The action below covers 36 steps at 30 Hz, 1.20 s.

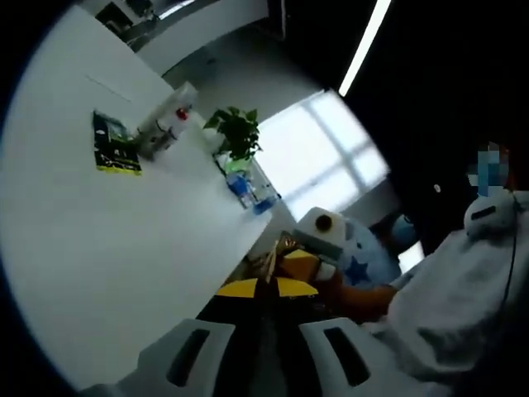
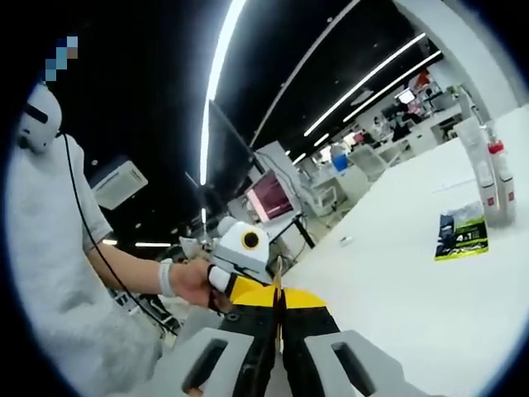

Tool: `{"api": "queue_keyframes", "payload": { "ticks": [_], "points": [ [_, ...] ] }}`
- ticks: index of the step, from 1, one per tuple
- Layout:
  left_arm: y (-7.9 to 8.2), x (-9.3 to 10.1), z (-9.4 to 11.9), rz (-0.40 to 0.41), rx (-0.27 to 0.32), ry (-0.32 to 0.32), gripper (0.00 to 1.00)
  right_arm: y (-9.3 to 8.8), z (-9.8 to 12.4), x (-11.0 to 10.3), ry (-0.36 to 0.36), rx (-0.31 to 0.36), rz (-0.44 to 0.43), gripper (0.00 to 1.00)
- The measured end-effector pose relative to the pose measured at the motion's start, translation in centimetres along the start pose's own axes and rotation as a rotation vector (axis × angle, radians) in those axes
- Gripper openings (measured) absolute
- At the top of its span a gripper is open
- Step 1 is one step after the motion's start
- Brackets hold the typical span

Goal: Arrange the skincare products in the storage area until every visible bottle or jar stands upright without overlapping.

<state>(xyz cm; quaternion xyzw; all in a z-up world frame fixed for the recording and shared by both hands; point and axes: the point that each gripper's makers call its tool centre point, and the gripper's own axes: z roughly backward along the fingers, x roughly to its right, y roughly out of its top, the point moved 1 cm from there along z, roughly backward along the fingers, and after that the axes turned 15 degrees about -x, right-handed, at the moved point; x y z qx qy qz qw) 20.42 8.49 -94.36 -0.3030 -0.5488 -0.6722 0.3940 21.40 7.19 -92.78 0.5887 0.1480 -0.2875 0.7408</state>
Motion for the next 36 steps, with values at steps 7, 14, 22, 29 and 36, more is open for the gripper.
{"api": "queue_keyframes", "payload": {
  "ticks": [7,14,22,29,36],
  "points": [
    [-0.2,-0.6,-0.1,0.013,-0.013,0.005,0.0,-0.4,-0.1,1.0,-0.1,-0.028,0.086,0.0],
    [0.3,-2.3,2.0,0.103,0.038,0.01,0.0,-0.3,-0.3,2.3,-0.289,-0.053,0.197,0.27],
    [3.4,-5.3,6.7,0.204,0.193,0.109,0.0,-0.8,-1.7,2.2,-0.4,-0.114,0.37,0.43],
    [7.2,-6.7,8.1,0.232,0.231,0.158,0.0,-1.1,-1.6,3.1,-0.51,-0.161,0.491,0.39],
    [11.5,-9.3,8.5,0.266,0.242,0.198,0.0,-1.5,-1.2,4.4,-0.59,-0.223,0.523,0.28]
  ]
}}
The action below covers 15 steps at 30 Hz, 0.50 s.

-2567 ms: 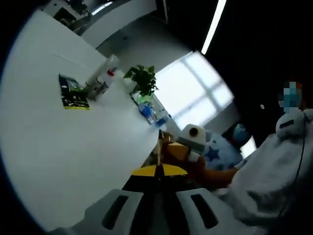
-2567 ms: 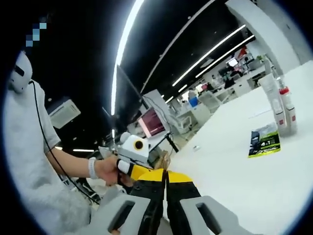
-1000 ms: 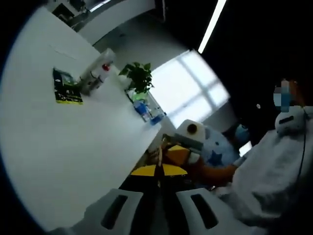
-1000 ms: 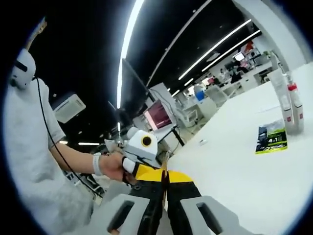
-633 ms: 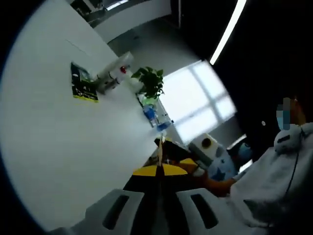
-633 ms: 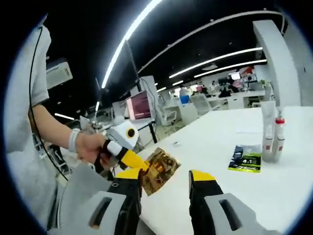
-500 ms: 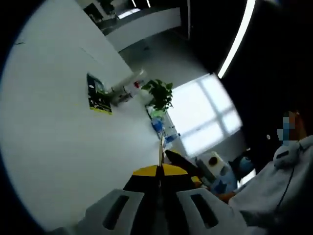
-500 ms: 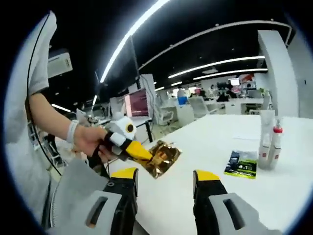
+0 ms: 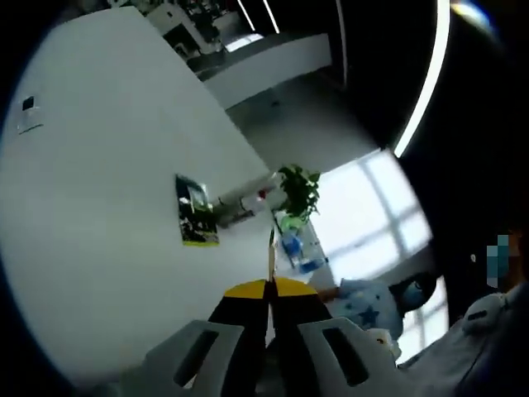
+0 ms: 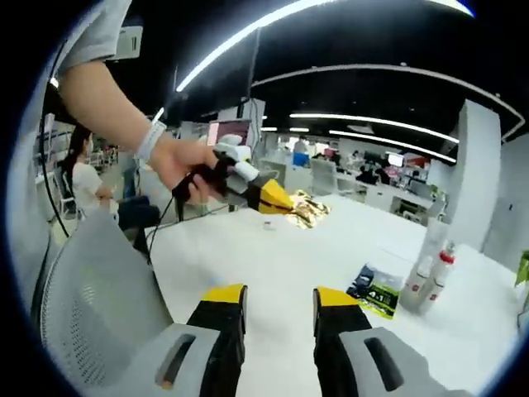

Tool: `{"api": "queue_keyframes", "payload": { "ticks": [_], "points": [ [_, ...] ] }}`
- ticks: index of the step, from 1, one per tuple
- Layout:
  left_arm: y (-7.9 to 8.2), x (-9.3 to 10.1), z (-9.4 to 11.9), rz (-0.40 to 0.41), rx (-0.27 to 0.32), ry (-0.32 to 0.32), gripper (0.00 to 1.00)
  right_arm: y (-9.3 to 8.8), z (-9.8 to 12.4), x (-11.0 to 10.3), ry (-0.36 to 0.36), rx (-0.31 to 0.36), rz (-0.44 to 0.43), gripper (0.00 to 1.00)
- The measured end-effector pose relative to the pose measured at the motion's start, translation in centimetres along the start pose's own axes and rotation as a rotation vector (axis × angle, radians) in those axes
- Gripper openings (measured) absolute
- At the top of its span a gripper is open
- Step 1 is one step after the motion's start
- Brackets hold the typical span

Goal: Arrange the skincare products in the storage area until every visible bottle or jar stands upright without overlapping.

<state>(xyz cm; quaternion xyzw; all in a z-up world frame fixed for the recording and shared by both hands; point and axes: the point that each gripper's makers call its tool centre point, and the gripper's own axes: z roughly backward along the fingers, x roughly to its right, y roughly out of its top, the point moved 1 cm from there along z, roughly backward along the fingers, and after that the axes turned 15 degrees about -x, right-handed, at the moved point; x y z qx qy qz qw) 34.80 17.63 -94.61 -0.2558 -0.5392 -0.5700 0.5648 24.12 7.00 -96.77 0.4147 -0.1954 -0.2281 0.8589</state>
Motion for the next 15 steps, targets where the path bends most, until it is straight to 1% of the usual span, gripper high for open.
{"api": "queue_keyframes", "payload": {
  "ticks": [2,3,4,5,6,7,8,10,12,13,15],
  "points": [
    [0.8,-0.9,-0.6,0.012,-0.012,0.028,0.0,-0.1,0.0,0.0,-0.005,-0.003,0.004,0.28],
    [1.2,-1.5,-1.1,0.031,-0.034,0.047,0.0,-0.1,0.2,0.0,-0.009,0.0,0.007,0.27],
    [1.6,-1.9,-1.3,0.03,-0.037,0.057,0.0,0.0,0.4,0.1,-0.015,0.007,0.006,0.26],
    [2.3,-2.4,-1.8,0.018,-0.042,0.075,0.0,0.0,0.4,0.2,-0.018,0.007,0.004,0.25],
    [3.1,-2.9,-2.1,0.023,-0.047,0.087,0.0,-0.2,0.4,0.4,-0.021,0.002,0.003,0.24],
    [3.7,-3.2,-2.3,0.019,-0.043,0.1,0.0,-0.2,0.3,0.4,-0.021,-0.001,0.003,0.23],
    [4.2,-3.5,-2.6,0.018,-0.041,0.105,0.0,-0.9,0.0,0.5,-0.012,-0.035,-0.018,0.23],
    [5.7,-4.5,-3.1,0.02,-0.04,0.113,0.0,-1.0,0.0,0.7,-0.015,-0.037,-0.021,0.21],
    [6.4,-5.1,-3.6,0.054,-0.021,0.127,0.0,-0.9,0.1,0.8,-0.019,-0.031,-0.03,0.21],
    [7.1,-5.7,-3.9,0.077,-0.001,0.14,0.0,-0.9,0.1,0.8,-0.019,-0.031,-0.031,0.21],
    [7.8,-6.2,-4.5,0.088,0.011,0.14,0.0,-1.1,0.0,0.9,-0.023,-0.042,-0.031,0.2]
  ]
}}
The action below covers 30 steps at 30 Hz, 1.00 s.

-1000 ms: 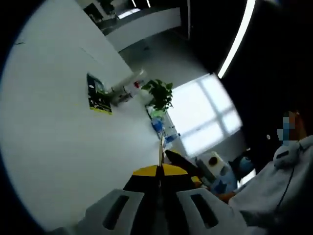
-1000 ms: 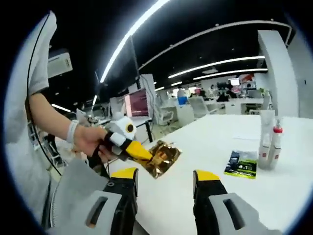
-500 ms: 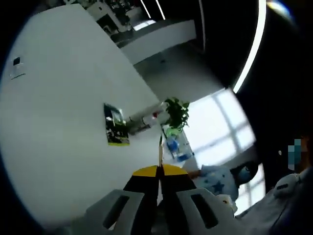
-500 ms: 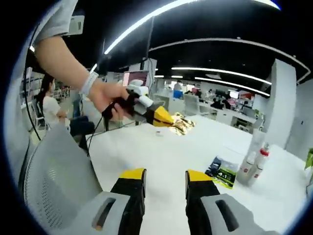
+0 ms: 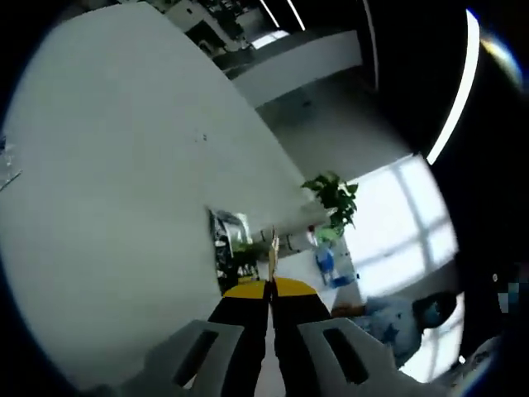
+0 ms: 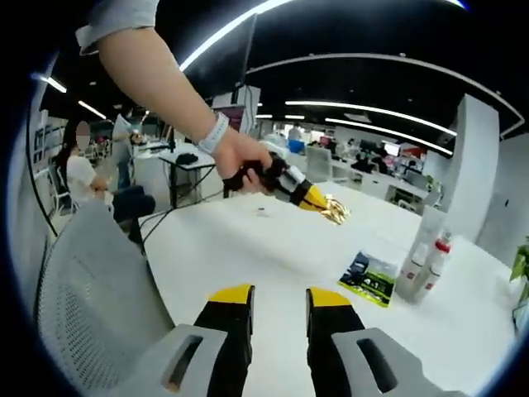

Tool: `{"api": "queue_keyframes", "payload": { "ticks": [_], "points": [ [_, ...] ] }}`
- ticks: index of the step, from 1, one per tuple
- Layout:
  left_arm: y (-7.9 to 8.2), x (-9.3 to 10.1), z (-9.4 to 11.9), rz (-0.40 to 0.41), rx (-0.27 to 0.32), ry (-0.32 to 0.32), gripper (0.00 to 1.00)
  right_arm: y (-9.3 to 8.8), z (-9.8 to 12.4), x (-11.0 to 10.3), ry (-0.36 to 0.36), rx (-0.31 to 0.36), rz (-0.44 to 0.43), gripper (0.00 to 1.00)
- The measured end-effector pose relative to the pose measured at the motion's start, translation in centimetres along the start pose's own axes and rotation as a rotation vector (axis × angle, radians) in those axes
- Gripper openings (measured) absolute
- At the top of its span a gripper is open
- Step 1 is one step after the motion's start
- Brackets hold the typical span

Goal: Arrange the skincare products in the storage area until every visible bottle or jar stands upright without overlapping.

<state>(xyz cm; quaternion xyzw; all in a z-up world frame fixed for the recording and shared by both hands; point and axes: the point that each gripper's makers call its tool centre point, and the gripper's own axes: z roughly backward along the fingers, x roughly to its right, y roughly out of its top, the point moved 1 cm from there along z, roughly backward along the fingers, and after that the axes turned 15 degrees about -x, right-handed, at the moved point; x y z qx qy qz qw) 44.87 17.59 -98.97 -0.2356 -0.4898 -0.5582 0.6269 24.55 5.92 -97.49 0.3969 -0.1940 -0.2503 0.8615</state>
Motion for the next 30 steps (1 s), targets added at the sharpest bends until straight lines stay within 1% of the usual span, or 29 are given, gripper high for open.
{"api": "queue_keyframes", "payload": {
  "ticks": [2,4,5,8,10,11,12,13,14,16,17,18,20,25,30],
  "points": [
    [0.3,-0.1,-0.6,0.001,0.008,0.011,0.0,-0.2,0.0,0.1,-0.002,-0.009,-0.002,0.18],
    [0.6,-0.6,-1.5,-0.007,-0.01,0.019,0.0,-0.2,0.0,-0.1,0.008,-0.008,-0.007,0.16],
    [0.8,-1.2,-1.9,-0.011,-0.023,0.037,0.0,-0.2,-0.1,-0.2,0.012,-0.009,-0.005,0.16],
    [1.2,-1.7,-2.7,-0.005,-0.038,0.048,0.0,-0.3,-0.4,-0.5,0.029,-0.022,0.003,0.17],
    [1.9,-2.4,-2.9,0.002,-0.042,0.055,0.0,-0.4,-0.4,-0.5,0.023,-0.026,0.012,0.18],
    [2.5,-2.7,-2.9,-0.005,-0.041,0.064,0.0,-0.4,-0.4,-0.5,0.021,-0.027,0.012,0.19],
    [2.7,-2.9,-3.0,-0.009,-0.042,0.069,0.0,-0.4,-0.4,-0.4,0.02,-0.026,0.01,0.19],
    [3.0,-3.2,-3.2,0.005,-0.049,0.068,0.0,-0.4,-0.4,-0.4,0.02,-0.027,0.008,0.19],
    [3.3,-3.6,-3.3,0.016,-0.053,0.081,0.0,-0.5,-0.5,-0.4,0.021,-0.03,0.005,0.2],
    [4.2,-4.5,-3.4,0.023,-0.049,0.104,0.0,-0.6,-0.6,-0.3,0.021,-0.038,0.0,0.22],
    [4.5,-4.8,-3.6,0.031,-0.049,0.105,0.0,-0.6,-0.5,-0.3,0.02,-0.037,-0.003,0.22],
    [4.5,-4.9,-3.9,0.045,-0.054,0.11,0.0,-0.6,-0.5,-0.3,0.02,-0.036,-0.006,0.21],
    [4.8,-5.2,-4.3,0.043,-0.048,0.127,0.0,-0.4,-0.4,-0.3,0.023,-0.026,-0.013,0.22],
    [5.6,-6.7,-5.6,0.077,-0.052,0.152,0.0,-0.5,-0.6,-0.5,0.038,-0.031,-0.015,0.22],
    [5.4,-7.9,-6.8,0.109,-0.083,0.162,0.0,-0.5,-0.6,-0.6,0.046,-0.031,-0.016,0.22]
  ]
}}
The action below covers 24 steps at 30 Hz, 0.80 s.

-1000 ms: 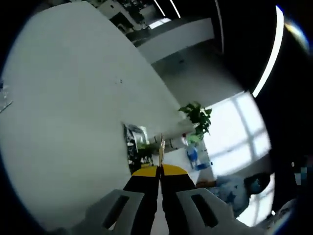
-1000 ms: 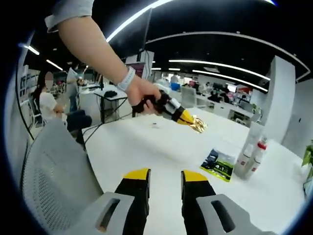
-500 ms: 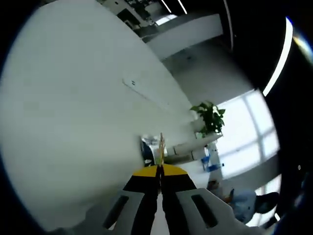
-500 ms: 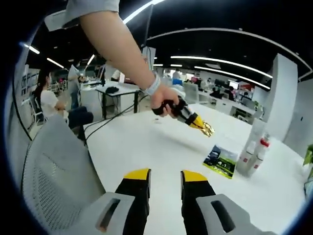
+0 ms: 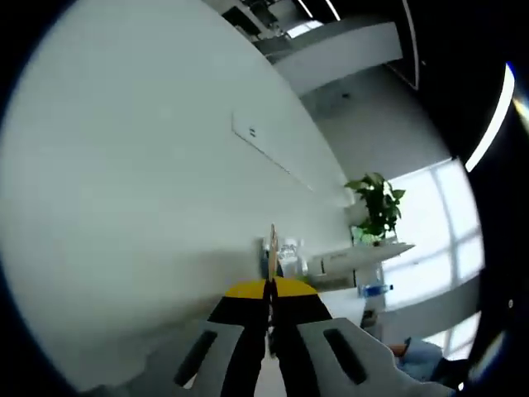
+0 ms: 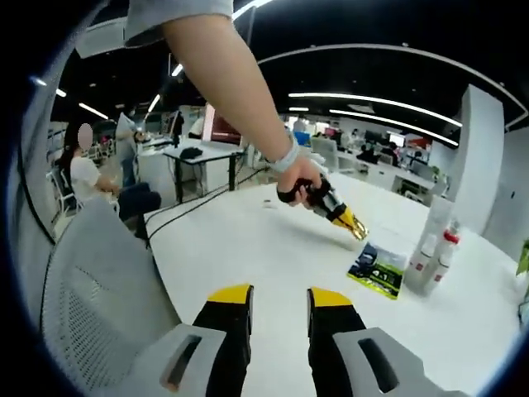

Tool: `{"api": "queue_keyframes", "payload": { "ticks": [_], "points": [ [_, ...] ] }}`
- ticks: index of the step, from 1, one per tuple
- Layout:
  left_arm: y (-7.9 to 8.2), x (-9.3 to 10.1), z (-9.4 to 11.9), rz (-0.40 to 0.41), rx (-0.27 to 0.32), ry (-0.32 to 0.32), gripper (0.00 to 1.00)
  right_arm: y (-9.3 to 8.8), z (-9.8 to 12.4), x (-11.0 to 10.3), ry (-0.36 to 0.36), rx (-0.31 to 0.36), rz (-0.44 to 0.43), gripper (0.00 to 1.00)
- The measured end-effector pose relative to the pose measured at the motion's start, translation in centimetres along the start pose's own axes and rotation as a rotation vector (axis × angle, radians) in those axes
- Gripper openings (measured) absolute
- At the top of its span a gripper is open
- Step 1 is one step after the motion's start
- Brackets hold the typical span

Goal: Arrange the skincare products in the storage area until every visible bottle or jar stands upright without overlapping.

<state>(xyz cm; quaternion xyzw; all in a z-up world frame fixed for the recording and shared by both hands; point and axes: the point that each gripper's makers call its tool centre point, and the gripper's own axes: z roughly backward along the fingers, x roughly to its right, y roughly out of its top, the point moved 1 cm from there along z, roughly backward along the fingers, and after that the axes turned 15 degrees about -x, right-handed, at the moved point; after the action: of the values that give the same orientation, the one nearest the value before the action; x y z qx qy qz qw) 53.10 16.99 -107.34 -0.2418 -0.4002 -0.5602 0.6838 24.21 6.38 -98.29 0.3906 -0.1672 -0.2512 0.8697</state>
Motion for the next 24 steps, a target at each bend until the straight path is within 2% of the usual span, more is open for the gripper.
{"api": "queue_keyframes", "payload": {
  "ticks": [3,4,6,7,8,12,13,18,24],
  "points": [
    [0.6,-0.8,-0.7,0.003,-0.012,0.01,0.0,0.0,-0.1,0.0,0.005,-0.004,-0.005,0.22],
    [0.8,-1.3,-0.9,0.007,-0.008,0.035,0.0,-0.1,-0.1,-0.1,0.006,-0.004,-0.004,0.22],
    [1.0,-1.6,-1.3,0.017,-0.014,0.033,0.0,-0.1,-0.1,-0.2,0.013,-0.009,0.0,0.22],
    [0.9,-1.6,-1.3,0.022,-0.017,0.037,0.0,-0.2,-0.2,-0.3,0.015,-0.011,0.002,0.21],
    [1.1,-2.2,-1.3,0.021,-0.006,0.069,0.0,-0.1,-0.2,-0.4,0.018,-0.011,0.005,0.21],
    [1.9,-3.1,-1.3,0.023,-0.021,0.077,0.0,-0.1,-0.2,-0.4,0.019,-0.01,0.002,0.21],
    [2.2,-3.7,-1.2,0.016,-0.031,0.099,0.0,-0.1,-0.2,-0.3,0.019,-0.01,0.001,0.22],
    [1.1,-4.1,-1.2,0.016,-0.074,0.139,0.0,0.0,-0.1,-0.3,0.021,-0.003,-0.006,0.21],
    [1.2,-3.9,-1.2,0.011,-0.066,0.16,0.01,0.0,-0.1,-0.5,0.028,-0.005,0.007,0.22]
  ]
}}
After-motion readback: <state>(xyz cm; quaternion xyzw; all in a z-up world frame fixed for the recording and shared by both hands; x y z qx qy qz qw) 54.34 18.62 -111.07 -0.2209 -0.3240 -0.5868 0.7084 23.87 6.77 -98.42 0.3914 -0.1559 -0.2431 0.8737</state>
